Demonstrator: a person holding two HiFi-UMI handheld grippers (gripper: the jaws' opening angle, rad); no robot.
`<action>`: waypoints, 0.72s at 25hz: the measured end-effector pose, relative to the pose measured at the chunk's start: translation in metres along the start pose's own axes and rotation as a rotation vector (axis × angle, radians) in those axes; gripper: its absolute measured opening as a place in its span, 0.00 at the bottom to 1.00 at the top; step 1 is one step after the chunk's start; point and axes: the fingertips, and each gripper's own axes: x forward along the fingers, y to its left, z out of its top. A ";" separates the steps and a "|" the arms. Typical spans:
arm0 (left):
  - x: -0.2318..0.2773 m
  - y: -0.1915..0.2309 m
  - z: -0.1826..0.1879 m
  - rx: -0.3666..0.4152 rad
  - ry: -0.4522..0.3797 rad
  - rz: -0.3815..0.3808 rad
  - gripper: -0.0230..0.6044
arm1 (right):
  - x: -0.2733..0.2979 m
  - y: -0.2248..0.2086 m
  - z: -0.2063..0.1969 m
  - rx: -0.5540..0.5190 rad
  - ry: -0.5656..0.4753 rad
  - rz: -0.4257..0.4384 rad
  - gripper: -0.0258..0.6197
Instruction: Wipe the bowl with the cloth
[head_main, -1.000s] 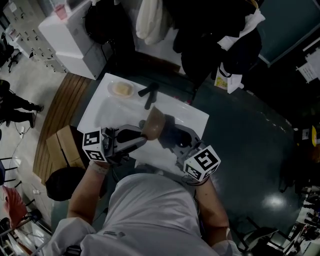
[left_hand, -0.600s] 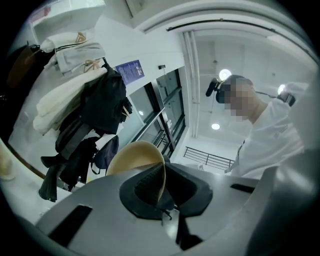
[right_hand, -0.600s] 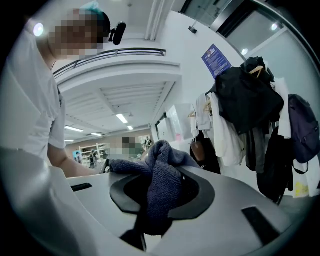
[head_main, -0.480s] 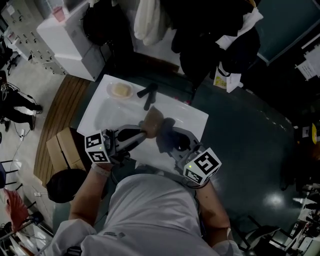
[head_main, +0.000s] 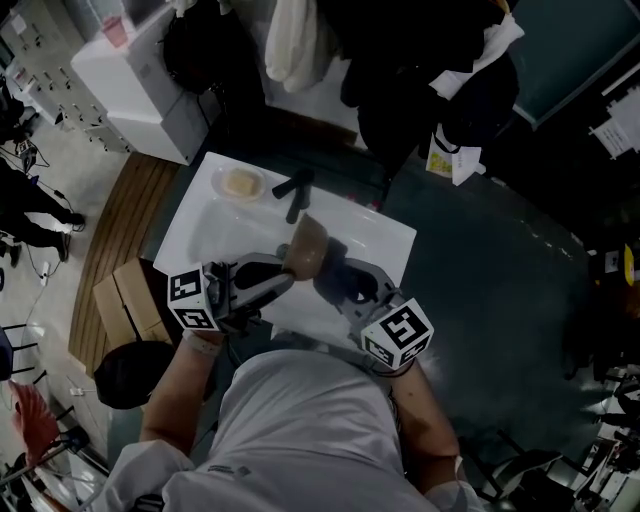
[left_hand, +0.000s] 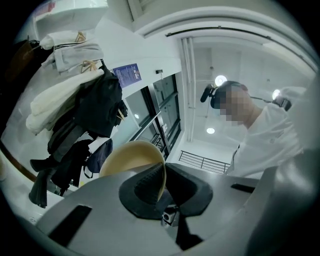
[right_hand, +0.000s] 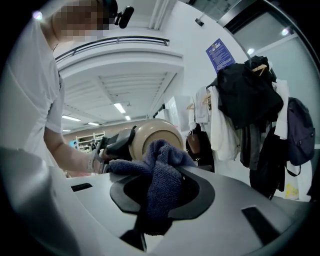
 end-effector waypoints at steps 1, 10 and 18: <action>0.002 -0.001 -0.002 0.006 0.014 -0.004 0.07 | -0.001 -0.005 0.001 0.009 -0.006 -0.014 0.19; 0.019 0.010 -0.028 0.089 0.136 0.077 0.07 | -0.026 -0.039 0.021 0.084 -0.097 -0.119 0.19; 0.038 0.042 -0.063 0.281 0.357 0.218 0.07 | -0.057 -0.065 0.025 0.060 -0.135 -0.264 0.19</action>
